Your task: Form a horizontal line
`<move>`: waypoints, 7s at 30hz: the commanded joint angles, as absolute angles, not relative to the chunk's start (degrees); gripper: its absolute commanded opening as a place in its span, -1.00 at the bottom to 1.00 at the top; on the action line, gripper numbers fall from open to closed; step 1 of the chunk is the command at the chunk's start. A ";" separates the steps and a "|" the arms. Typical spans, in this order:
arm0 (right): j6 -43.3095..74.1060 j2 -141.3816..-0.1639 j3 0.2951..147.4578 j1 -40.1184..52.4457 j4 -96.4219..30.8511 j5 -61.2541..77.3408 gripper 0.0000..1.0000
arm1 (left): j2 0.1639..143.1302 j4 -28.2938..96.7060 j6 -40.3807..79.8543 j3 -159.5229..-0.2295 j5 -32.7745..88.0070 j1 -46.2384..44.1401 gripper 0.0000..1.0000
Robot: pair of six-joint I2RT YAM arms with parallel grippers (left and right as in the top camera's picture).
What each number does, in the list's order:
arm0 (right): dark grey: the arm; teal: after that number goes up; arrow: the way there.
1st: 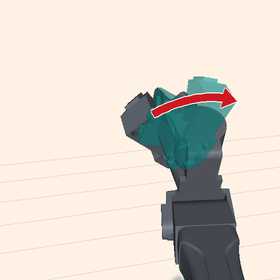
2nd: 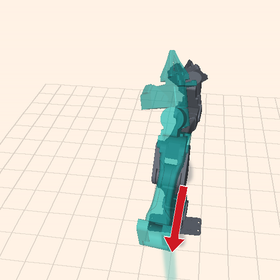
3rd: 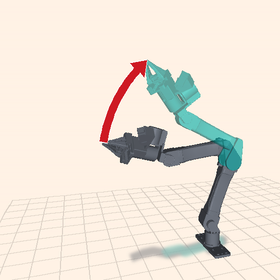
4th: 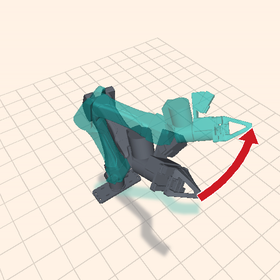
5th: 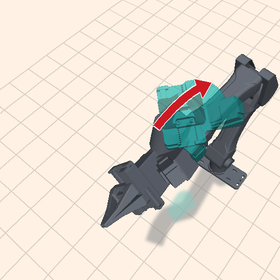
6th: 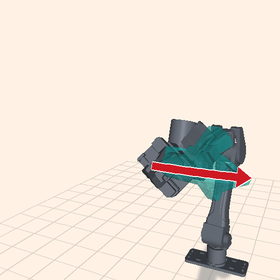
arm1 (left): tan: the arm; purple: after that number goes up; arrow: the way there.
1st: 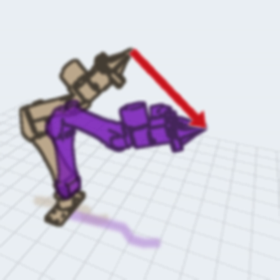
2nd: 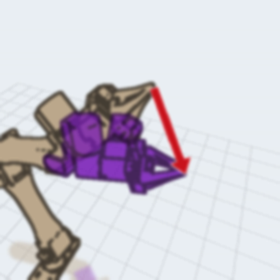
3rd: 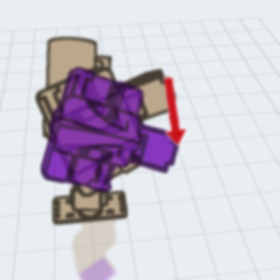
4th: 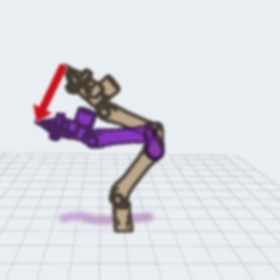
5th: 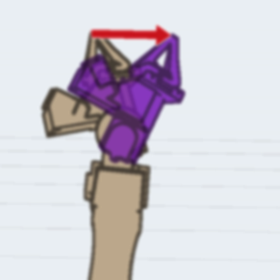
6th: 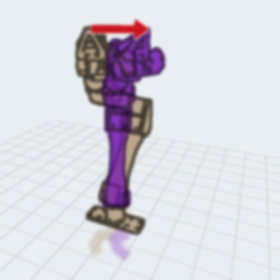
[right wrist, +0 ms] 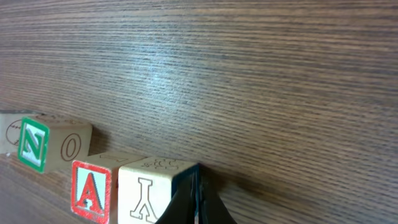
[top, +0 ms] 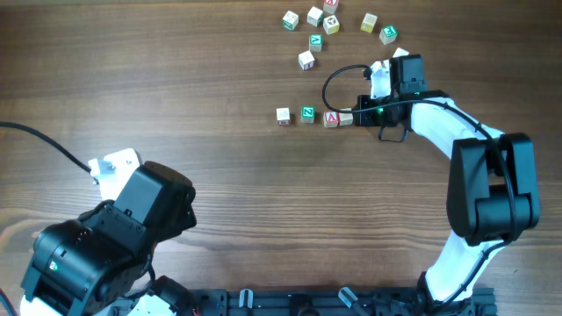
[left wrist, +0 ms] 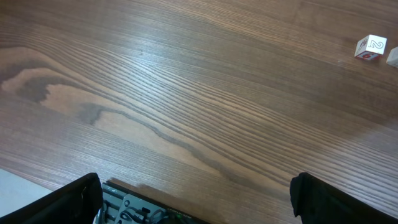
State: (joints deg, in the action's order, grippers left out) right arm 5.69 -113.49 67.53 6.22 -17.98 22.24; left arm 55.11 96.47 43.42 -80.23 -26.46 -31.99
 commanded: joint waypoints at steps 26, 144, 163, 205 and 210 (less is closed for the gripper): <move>14.31 -114.43 67.09 6.57 -26.89 13.67 -0.91 | 54.87 96.49 43.55 -80.38 -26.39 -31.99 1.00; 17.41 -124.95 89.03 32.03 -14.13 5.78 -0.29 | 54.87 96.49 43.55 -80.38 -26.39 -31.99 1.00; 18.15 -130.61 94.87 27.92 -22.15 -4.80 -0.51 | 54.87 96.49 43.55 -80.38 -26.39 -31.99 1.00; 7.38 -123.59 96.47 27.46 -30.13 7.79 -0.59 | 54.87 96.49 43.55 -80.38 -26.39 -31.99 1.00; 7.73 -123.52 96.42 28.12 -30.00 13.58 -0.58 | 54.87 96.49 43.55 -80.38 -26.39 -31.99 1.00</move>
State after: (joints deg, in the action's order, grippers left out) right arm 8.67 -125.14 95.39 27.35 -30.02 7.11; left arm 55.11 96.47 43.42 -80.23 -26.46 -31.99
